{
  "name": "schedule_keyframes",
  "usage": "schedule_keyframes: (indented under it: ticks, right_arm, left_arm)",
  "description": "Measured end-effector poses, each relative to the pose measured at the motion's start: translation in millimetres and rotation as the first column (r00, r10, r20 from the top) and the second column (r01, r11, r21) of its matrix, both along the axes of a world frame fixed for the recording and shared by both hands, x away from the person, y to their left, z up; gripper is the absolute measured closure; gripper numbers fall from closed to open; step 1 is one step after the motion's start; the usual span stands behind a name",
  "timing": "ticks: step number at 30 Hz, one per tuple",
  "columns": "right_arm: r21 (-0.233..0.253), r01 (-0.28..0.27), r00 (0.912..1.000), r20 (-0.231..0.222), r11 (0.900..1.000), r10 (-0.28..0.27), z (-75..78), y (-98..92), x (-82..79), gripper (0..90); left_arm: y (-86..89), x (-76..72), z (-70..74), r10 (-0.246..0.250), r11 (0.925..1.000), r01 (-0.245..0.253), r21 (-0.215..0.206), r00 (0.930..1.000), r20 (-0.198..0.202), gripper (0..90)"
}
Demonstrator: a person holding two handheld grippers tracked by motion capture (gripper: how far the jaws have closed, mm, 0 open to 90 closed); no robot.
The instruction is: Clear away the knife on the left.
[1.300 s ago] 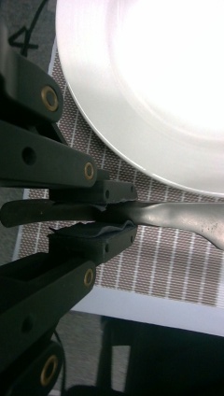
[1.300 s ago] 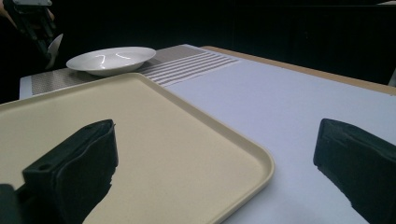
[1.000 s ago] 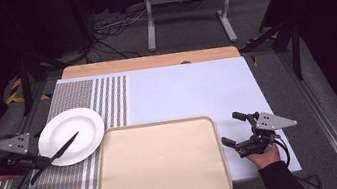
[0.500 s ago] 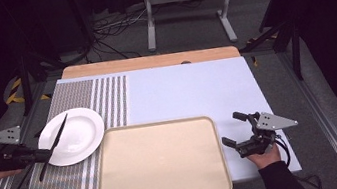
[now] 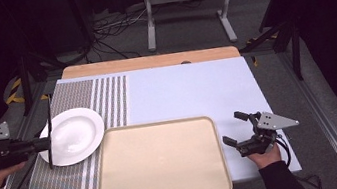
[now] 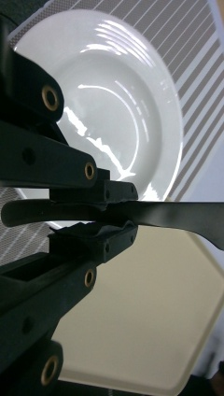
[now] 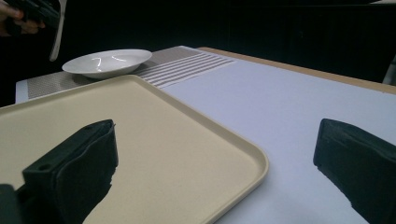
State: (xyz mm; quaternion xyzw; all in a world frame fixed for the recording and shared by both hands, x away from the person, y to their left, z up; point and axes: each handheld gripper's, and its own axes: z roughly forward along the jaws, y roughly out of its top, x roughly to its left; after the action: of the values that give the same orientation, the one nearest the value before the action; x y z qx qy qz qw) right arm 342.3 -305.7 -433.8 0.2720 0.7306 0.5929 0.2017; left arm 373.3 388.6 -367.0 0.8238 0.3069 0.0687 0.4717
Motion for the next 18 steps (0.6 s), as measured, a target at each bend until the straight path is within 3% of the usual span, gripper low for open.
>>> schedule_keyframes:
  ticks: [1,3,9,13,15,18]
  right_arm:
    - [0.001,0.0,1.0,0.001,1.0,0.0,0.1,-0.4,-0.1,0.5]
    - [0.003,0.005,1.0,0.0,1.0,-0.005,0.2,-0.9,-0.2,0.5]
    - [0.005,0.003,1.0,-0.003,1.0,-0.003,-0.3,-2.4,0.0,0.5]
    - [0.008,0.004,1.0,-0.003,1.0,-0.004,-0.2,-2.7,0.0,0.5]
    - [0.006,0.004,1.0,-0.004,1.0,-0.004,-0.4,-3.0,0.4,0.5]
    - [0.007,0.004,1.0,-0.006,1.0,-0.004,-0.5,-3.3,0.5,0.5]
  left_arm:
    - [-2.5,-1.2,0.8,0.024,0.9993,-0.023,-0.028,0.9995,0.022,79.5]
    - [-5.5,-1.9,2.6,0.052,0.998,-0.05,-0.038,0.9973,0.053,79.5]
    - [-17.1,-2.8,3.5,0.125,0.991,-0.121,-0.058,0.9886,0.083,79.5]
    - [-22.1,-2.6,4.5,0.155,0.9852,-0.148,-0.086,0.9852,0.074,79.5]
    - [-29.3,-1.5,3.6,0.181,0.9786,-0.176,-0.107,0.9825,0.042,79.5]
    - [-40.9,-2.2,2.9,0.204,0.9767,-0.203,-0.07,0.9789,0.012,79.5]
